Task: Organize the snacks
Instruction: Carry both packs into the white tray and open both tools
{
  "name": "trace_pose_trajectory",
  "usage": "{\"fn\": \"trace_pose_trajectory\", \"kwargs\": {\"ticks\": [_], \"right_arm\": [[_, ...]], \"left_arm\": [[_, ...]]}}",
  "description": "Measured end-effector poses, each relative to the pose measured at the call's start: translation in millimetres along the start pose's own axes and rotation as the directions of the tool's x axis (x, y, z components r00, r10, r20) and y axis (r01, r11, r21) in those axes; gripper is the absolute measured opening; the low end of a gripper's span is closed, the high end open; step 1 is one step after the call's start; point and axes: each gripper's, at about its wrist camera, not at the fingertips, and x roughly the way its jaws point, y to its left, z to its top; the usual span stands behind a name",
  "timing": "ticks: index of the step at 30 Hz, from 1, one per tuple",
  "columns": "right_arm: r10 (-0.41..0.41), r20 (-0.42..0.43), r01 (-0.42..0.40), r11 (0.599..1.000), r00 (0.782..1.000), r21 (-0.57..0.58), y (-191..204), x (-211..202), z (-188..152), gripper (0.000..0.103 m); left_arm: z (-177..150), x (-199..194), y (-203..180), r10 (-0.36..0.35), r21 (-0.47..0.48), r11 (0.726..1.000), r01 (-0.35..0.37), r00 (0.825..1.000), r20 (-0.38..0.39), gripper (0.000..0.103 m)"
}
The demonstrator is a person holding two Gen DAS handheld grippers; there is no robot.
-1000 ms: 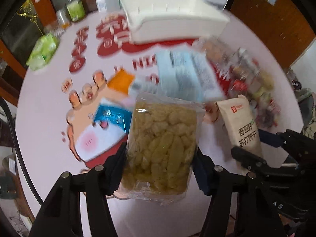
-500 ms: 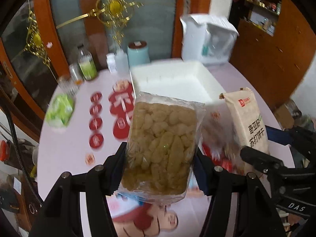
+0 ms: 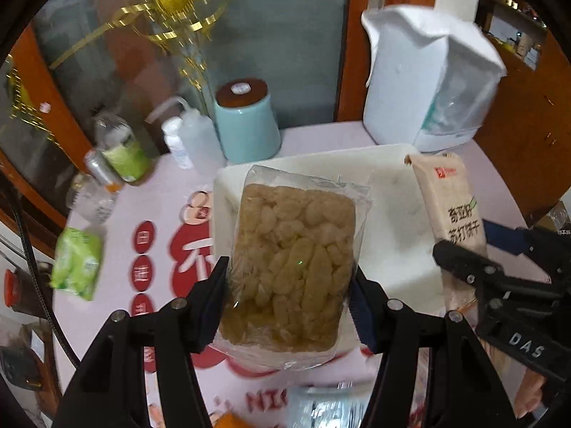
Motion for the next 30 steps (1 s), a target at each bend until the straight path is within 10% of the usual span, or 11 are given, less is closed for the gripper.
{"fn": "trace_pose_trajectory", "kwargs": {"ticks": [13,17,30], "right_arm": [[-0.033,-0.109,0.043,0.995,0.993,0.087,-26.5,86.7,2.8,0.056],[0.025,-0.176,0.005,0.986,0.984,0.169,-34.4,103.3,-4.5,0.057],[0.044,-0.043,-0.034,0.974,0.998,0.223,-43.5,78.4,-8.1,0.075]], "left_arm": [[1.0,105.8,-10.2,0.023,-0.019,0.999,-0.026,0.986,-0.167,0.061],[-2.4,121.6,-11.8,0.037,-0.025,0.999,-0.043,0.974,-0.224,0.075],[-9.2,109.7,0.0,-0.04,-0.077,0.997,0.027,0.984,-0.174,0.102]]}}
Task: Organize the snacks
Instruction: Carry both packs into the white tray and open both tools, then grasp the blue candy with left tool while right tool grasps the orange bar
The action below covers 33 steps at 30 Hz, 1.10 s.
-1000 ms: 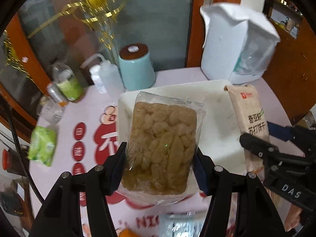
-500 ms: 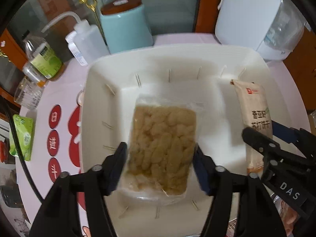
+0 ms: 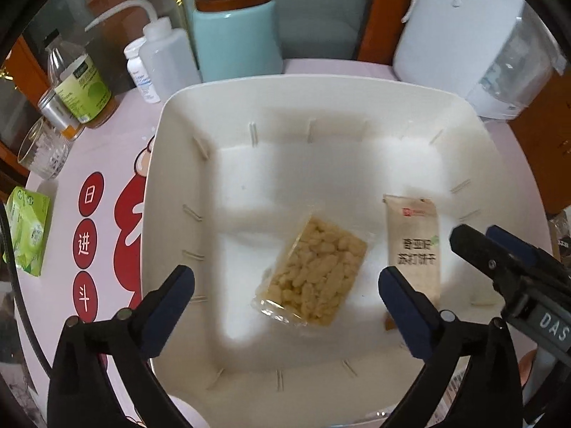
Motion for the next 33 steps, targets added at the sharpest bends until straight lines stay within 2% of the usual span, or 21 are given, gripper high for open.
{"fn": "trace_pose_trajectory", "kwargs": {"ticks": [7,17,22,28,33], "right_arm": [[-0.001,0.039,0.002,0.999,0.999,-0.032,15.2,-26.3,-4.2,0.075],[0.03,0.149,-0.018,0.997,0.988,-0.079,41.9,-101.4,-16.2,0.075],[0.049,0.19,-0.031,0.995,0.981,-0.099,58.6,-144.3,-32.4,0.075],[0.072,0.274,-0.032,0.989,0.959,-0.147,82.5,-202.4,-68.3,0.075],[0.099,0.269,-0.05,0.982,0.958,-0.184,99.6,-223.9,-106.0,0.075]], "left_arm": [[-7.0,-34.7,-10.3,-0.024,0.044,0.999,0.023,0.999,0.035,0.102],[-27.1,-104.8,-7.3,-0.054,0.075,0.996,0.045,0.991,0.122,0.102],[-50.5,-148.1,-0.1,-0.059,0.098,0.994,0.043,0.984,0.171,0.102],[-92.1,-201.2,21.5,-0.056,0.095,0.995,0.035,0.972,0.23,0.102],[-135.6,-230.7,50.8,-0.073,0.082,0.995,0.056,0.969,0.235,0.102]]}}
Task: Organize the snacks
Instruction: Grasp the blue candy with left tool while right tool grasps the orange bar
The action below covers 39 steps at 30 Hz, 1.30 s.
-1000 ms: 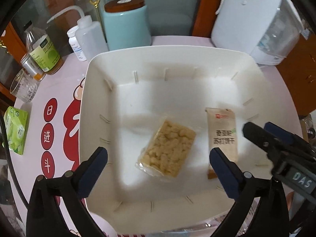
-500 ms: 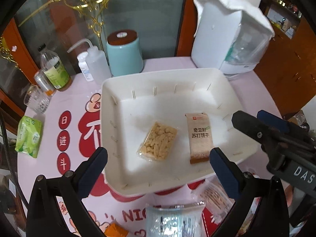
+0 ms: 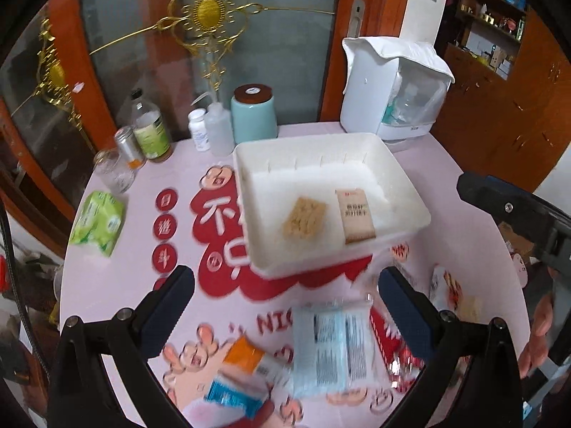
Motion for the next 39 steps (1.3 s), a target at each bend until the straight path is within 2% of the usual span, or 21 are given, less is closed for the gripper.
{"fn": "trace_pose_trajectory", "kwargs": {"ticks": [3,11,15,20,23,26,31,34,39], "right_arm": [[0.016,-0.024,-0.016,1.0,1.0,-0.02,14.3,-8.0,-22.9,0.075],[0.005,-0.111,-0.018,0.993,0.994,-0.12,47.5,-2.9,-89.5,0.075],[0.014,-0.197,-0.053,0.98,0.98,-0.194,68.0,19.6,-121.4,0.075],[0.026,-0.286,-0.101,0.964,0.958,-0.248,90.6,54.6,-141.5,0.075],[0.055,-0.33,-0.15,0.951,0.942,-0.271,100.2,78.1,-148.7,0.075],[0.049,-0.342,-0.162,0.937,0.938,-0.309,107.7,99.3,-153.3,0.071],[0.026,-0.402,-0.193,0.904,0.915,-0.382,120.2,141.3,-165.8,0.063],[0.018,-0.457,-0.237,0.873,0.889,-0.426,126.4,166.9,-180.0,0.057],[0.009,-0.523,-0.286,0.845,0.852,-0.451,128.1,192.7,-200.9,0.043]], "left_arm": [[-27.4,-19.3,16.7,-0.002,-0.018,1.0,0.002,1.0,-0.002,0.102],[-104.5,-40.2,49.9,0.095,-0.045,0.994,-0.095,0.995,-0.015,0.102],[-145.7,-29.4,65.7,0.107,-0.137,0.984,-0.115,0.992,-0.065,0.102],[-184.3,9.3,78.1,0.102,-0.243,0.96,-0.141,0.98,-0.169,0.102],[-205.6,34.7,83.3,0.087,-0.309,0.938,-0.156,0.97,-0.226,0.102],[-222.3,54.2,91.3,0.08,-0.382,0.906,-0.182,0.96,-0.267,0.101],[-242.3,66.1,112.3,0.112,-0.502,0.828,-0.25,0.951,-0.288,0.099],[-248.2,69.8,122.6,0.113,-0.556,0.787,-0.265,0.949,-0.294,0.099],[-249.3,80.0,130.2,0.109,-0.595,0.756,-0.271,0.95,-0.294,0.099]]}}
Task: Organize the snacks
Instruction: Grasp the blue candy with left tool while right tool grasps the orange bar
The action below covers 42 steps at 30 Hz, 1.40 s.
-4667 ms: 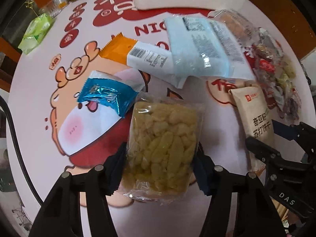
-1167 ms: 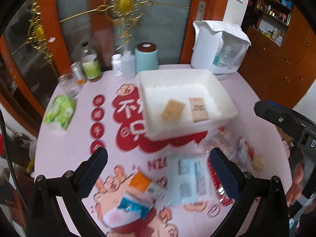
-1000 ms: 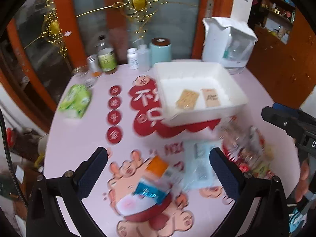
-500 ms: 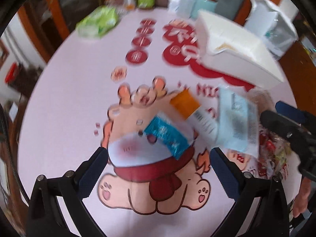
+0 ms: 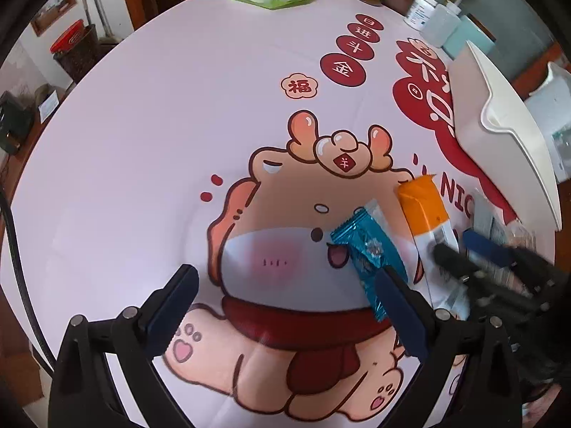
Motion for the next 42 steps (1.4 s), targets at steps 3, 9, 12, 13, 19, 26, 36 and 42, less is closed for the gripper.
{"fn": "trace_pose_trajectory", "kwargs": {"ticks": [3,9,12,13,19,26,36,42], "right_arm": [[0.008,0.001,-0.008,1.0,1.0,-0.011,1.1,5.8,-4.4,0.04],[-0.006,0.017,0.006,0.998,1.0,-0.057,1.2,-0.9,-18.7,0.039],[-0.005,0.009,0.005,0.999,1.0,-0.046,-8.5,-5.5,-26.4,0.038],[0.003,0.005,-0.003,0.999,1.0,-0.033,-13.4,-7.8,-30.6,0.038],[-0.007,0.013,0.007,1.0,1.0,0.027,-35.4,-13.8,-42.2,0.038],[-0.017,0.008,0.016,0.999,1.0,0.052,-37.6,-14.0,-43.0,0.039],[-0.053,0.001,0.053,0.998,0.999,0.03,-26.6,-10.2,-38.7,0.041],[-0.075,0.02,0.075,0.997,0.997,0.02,-18.8,-7.8,-36.8,0.038]], "left_arm": [[2.6,6.1,-5.2,-0.015,-0.023,1.0,0.014,1.0,-0.005,0.099],[9.5,17.6,-24.6,-0.032,-0.044,0.999,0.031,0.999,-0.013,0.099],[12.2,22.5,-34.0,-0.037,-0.054,0.998,0.036,0.999,-0.017,0.099],[13.0,23.9,-36.4,-0.035,-0.054,0.998,0.034,0.999,-0.02,0.099],[16.7,36.0,-56.1,-0.02,-0.052,0.998,0.018,0.999,-0.033,0.099],[18.1,45.4,-69.2,0.033,-0.055,0.998,-0.036,0.998,-0.052,0.088],[4.7,36.0,-64.6,0.065,-0.025,0.997,-0.067,0.994,-0.087,0.049],[-2.7,29.7,-62.0,0.035,0.028,0.999,-0.033,0.996,-0.087,0.027]]}}
